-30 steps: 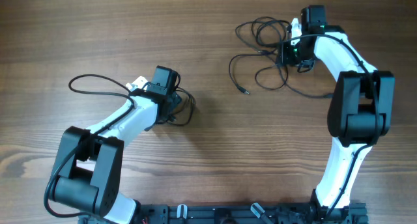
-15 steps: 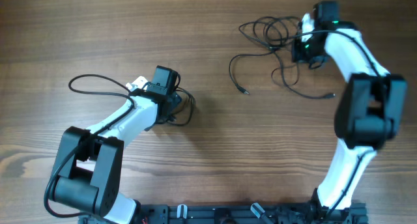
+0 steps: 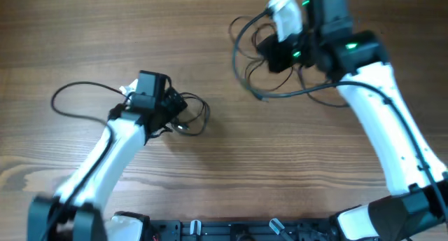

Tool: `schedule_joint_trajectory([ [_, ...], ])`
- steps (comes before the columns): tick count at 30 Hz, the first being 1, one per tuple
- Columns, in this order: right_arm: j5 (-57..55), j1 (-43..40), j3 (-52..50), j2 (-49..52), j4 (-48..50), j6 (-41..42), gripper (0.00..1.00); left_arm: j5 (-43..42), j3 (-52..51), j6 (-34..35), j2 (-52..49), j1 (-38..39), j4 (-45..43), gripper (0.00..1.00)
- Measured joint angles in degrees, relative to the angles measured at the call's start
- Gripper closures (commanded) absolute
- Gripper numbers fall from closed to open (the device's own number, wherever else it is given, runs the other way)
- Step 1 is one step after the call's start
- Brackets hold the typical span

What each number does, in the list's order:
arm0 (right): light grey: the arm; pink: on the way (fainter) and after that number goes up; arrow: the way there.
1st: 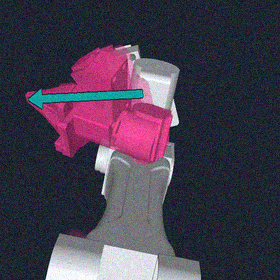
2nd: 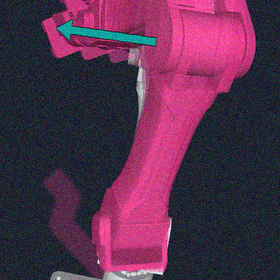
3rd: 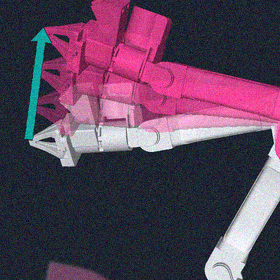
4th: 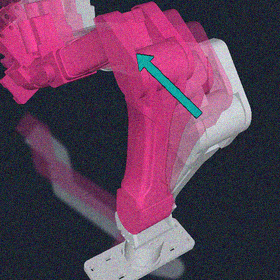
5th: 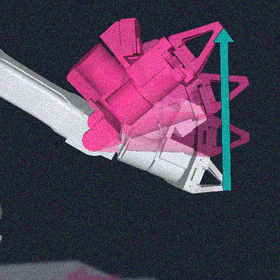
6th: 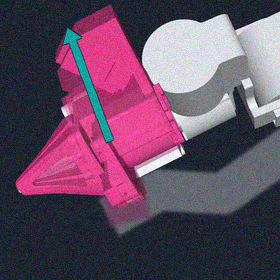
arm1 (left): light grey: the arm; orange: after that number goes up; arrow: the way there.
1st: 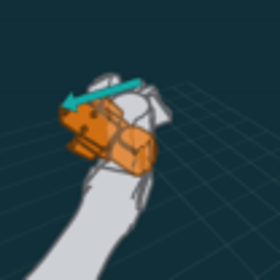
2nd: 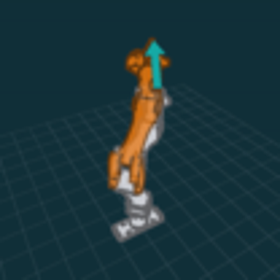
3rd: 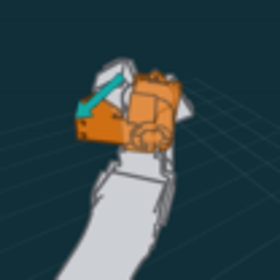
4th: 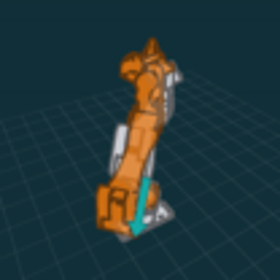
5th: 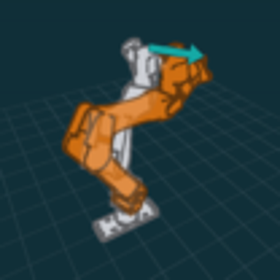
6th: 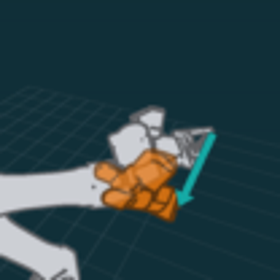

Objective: Untangle cables

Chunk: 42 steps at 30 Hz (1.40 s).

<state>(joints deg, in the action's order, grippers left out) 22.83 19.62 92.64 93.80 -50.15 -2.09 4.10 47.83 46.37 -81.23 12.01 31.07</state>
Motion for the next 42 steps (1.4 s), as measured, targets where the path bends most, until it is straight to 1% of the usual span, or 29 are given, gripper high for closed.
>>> schedule_joint_trajectory([
  [3,-5.42,1.73,-5.07,0.50,-0.63,6.67,0.96,-0.63,0.00,-1.31,6.25,-0.02,0.31,0.06],
  [5,-8.72,1.42,-8.46,0.85,-0.50,10.27,0.96,-1.05,0.00,-1.55,7.10,-0.02,1.44,0.06],
  [6,-11.41,1.01,-11.82,0.98,-0.09,12.66,0.92,-1.16,0.00,-1.68,7.02,-0.02,2.97,0.06],
  [7,-12.94,0.63,-14.45,1.22,0.02,14.01,0.76,-1.29,0.00,-1.77,6.75,-0.02,4.46,0.05],
  [8,-13.81,0.42,-16.37,1.55,0.37,14.88,0.34,-1.36,0.00,-1.77,6.54,-0.02,4.87,0.04],
  [9,-14.19,0.22,-18.34,1.79,0.74,15.76,0.00,-1.46,0.00,-1.79,6.29,-0.02,5.20,0.04],
  [11,-14.32,0.33,-22.53,1.90,1.16,16.92,0.00,-1.53,0.00,-1.97,5.31,-0.02,5.35,0.07],
  [12,-14.32,0.39,-24.41,1.90,1.49,17.22,0.00,-1.68,0.00,-1.99,4.72,-0.02,5.38,0.11],
  [15,-14.34,0.59,-29.27,1.90,3.69,18.97,0.00,-1.92,0.00,-2.40,2.16,-0.02,5.40,0.17],
  [19,-14.32,0.59,-34.32,1.90,6.78,24.90,0.00,-2.71,0.00,-2.45,-1.95,-0.02,4.31,0.16],
  [23,-14.32,0.59,-35.98,1.90,6.91,28.55,0.00,-2.95,0.00,-2.45,-8.55,-0.02,3.45,0.13],
  [24,-14.32,0.59,-36.02,1.90,6.93,29.07,0.00,-2.95,0.00,-2.43,-10.08,-0.02,2.89,0.15],
  [25,-14.21,0.59,-36.02,1.90,6.91,29.31,0.00,-2.97,0.00,-2.45,-11.61,-0.02,1.66,0.21],
  [27,-13.64,0.59,-36.04,1.90,6.88,29.55,0.00,-2.69,0.35,-2.40,-13.29,0.02,0.13,0.37],
  [29,-12.55,0.59,-36.04,1.90,6.93,29.79,0.00,-2.23,1.05,-3.39,-14.64,0.02,-3.26,0.64],
  [30,-12.17,0.59,-36.04,1.90,6.93,29.97,0.00,-2.14,1.38,-3.26,-15.13,0.02,-4.02,0.80],
  [31,-12.00,0.59,-36.04,1.90,6.91,29.97,0.00,-1.86,1.42,-3.80,-15.63,-0.02,-5.25,0.92],
  [32,-11.89,0.59,-36.04,1.90,6.91,29.97,0.00,-1.62,1.49,-3.58,-15.82,-0.02,-5.68,0.96],
  [36,-11.50,0.59,-36.04,1.90,6.97,30.05,0.00,-0.81,1.42,-4.17,-16.37,-0.44,-7.19,0.96],
  [38,-11.30,0.59,-36.04,1.90,8.00,30.18,0.00,-0.76,1.55,-6.08,-16.35,-1.81,-6.84,0.96],
  [42,-11.23,0.59,-36.06,1.90,12.81,30.38,0.00,0.68,3.67,-9.31,-16.11,-7.69,-1.46,0.96],
])
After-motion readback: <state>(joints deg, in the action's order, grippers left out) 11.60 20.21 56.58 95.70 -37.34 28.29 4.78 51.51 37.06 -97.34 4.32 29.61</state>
